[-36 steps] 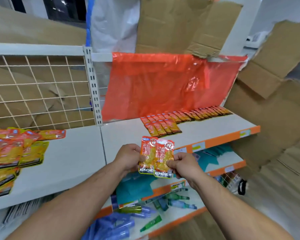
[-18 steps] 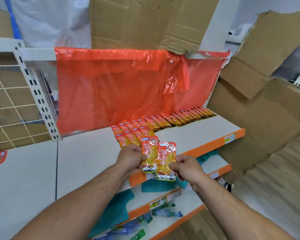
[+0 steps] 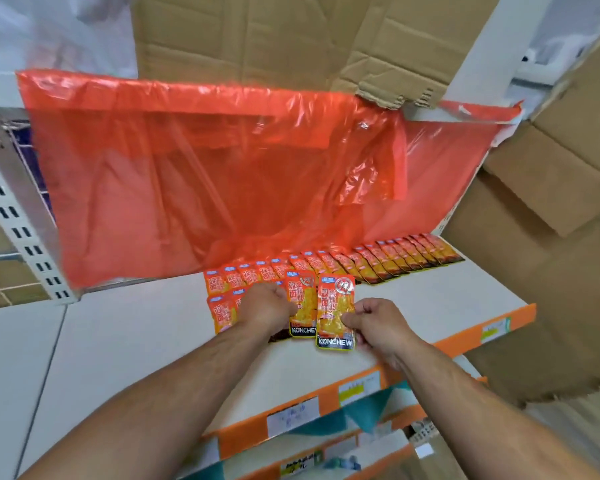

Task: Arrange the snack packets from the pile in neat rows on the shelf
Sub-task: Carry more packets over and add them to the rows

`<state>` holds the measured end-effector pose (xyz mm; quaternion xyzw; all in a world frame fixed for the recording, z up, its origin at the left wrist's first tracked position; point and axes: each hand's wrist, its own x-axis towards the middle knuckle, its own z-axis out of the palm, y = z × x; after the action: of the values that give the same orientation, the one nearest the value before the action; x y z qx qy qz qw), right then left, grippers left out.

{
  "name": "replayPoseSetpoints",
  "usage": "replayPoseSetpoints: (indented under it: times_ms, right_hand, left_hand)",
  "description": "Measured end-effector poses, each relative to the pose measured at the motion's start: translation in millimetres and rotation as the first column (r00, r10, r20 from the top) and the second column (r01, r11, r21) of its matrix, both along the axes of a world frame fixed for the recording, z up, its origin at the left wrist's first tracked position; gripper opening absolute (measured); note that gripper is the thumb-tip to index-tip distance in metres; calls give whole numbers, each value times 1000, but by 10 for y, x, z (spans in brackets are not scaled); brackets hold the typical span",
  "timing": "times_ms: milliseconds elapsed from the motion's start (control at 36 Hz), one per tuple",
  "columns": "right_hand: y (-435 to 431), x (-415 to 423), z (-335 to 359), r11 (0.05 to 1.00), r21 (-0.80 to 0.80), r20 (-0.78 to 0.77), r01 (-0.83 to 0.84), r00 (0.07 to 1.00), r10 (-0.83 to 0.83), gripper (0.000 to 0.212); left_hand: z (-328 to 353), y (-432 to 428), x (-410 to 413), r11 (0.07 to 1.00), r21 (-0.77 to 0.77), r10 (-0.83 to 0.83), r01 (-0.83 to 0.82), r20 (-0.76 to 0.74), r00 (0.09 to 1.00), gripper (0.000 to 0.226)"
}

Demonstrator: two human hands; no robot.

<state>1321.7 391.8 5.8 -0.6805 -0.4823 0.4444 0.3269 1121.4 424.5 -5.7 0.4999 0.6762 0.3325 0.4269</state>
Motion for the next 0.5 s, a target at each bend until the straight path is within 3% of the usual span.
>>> replayPoseSetpoints:
  times_ms: [83,222,500]
  right_hand:
    - [233,77,-53,999,-11,-11,-43,999,43,21]
    - [538,200,-171,987,-79,-33,-140,990,138,43]
    - [854,402,-301,921,-106,-33,-376,927,374,45]
  left_hand:
    - [-37,86,77,999,40,26,-23,-87,996,31]
    - [-83,75,232,994,78,87,-73,-202,975,34]
    - [-109,95,494,968,89,250,-234,-372,894,17]
